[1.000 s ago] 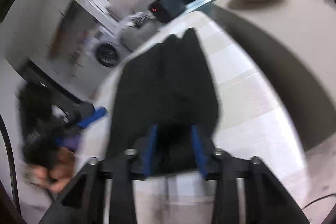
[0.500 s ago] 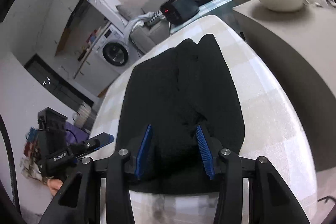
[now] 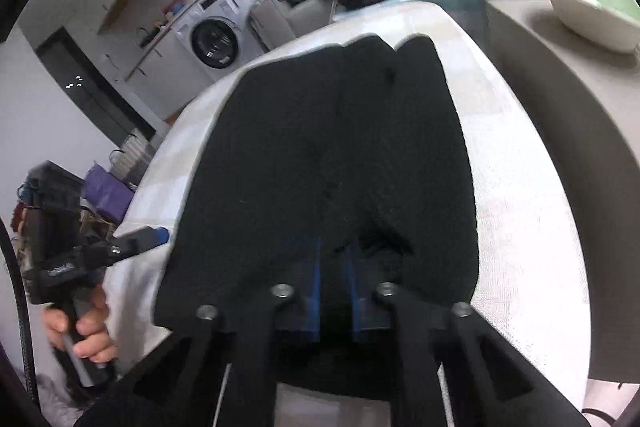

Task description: Fold small clothes

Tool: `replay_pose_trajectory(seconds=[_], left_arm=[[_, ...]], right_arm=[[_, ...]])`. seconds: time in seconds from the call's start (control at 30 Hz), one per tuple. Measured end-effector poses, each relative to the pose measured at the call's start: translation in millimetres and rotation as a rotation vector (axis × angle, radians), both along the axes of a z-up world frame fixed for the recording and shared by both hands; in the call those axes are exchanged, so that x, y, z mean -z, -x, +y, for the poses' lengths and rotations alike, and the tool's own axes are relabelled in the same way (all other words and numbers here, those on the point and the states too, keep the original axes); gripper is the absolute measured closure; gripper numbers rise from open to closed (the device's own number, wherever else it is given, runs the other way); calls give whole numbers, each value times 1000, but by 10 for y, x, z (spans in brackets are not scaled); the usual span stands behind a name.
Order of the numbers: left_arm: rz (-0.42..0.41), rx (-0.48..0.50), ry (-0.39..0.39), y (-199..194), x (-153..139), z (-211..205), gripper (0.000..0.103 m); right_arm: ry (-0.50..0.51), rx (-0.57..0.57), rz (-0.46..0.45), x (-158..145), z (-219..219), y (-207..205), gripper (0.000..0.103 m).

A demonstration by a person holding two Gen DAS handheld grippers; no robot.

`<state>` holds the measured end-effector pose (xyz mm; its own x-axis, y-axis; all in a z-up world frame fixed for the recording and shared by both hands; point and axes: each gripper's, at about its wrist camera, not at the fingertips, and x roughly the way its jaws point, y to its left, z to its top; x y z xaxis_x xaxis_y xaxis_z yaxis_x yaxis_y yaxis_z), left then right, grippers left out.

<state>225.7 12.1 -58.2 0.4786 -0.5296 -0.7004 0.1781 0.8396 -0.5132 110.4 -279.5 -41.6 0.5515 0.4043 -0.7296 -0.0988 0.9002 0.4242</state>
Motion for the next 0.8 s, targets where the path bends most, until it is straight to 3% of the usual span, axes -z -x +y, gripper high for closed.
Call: replay_pose_trajectory(seconds=[0.1,0.2,0.3,0.4,0.47,0.57,0.67,0.8], left_arm=[[4,-9,4,8,-7,54,36],[3,-13,9,10,-8,87,36],[13,-11,12,6,24,93,36],[33,1,0,3,65,72,36],[28,3,-12,23,68,76,36],[42,-4,-14,-7,90,73,36],[57,-5,-12,-14,117,42,35],[62,5,-23,-30,142,-19,36]], right_arm=[[-24,-4,-77,-362,8,177,96],[16,14,-64,-519,64,385,96],[83,68,-2,-332,65,540,96],[87,91,108,-43,13,501,95],[50,90,92,-66,-41,533,87],[7,132,25,-208,-195,537,59],[21,167,54,-198,-316,492,58],[-77,165,103,-14,-438,530,58]])
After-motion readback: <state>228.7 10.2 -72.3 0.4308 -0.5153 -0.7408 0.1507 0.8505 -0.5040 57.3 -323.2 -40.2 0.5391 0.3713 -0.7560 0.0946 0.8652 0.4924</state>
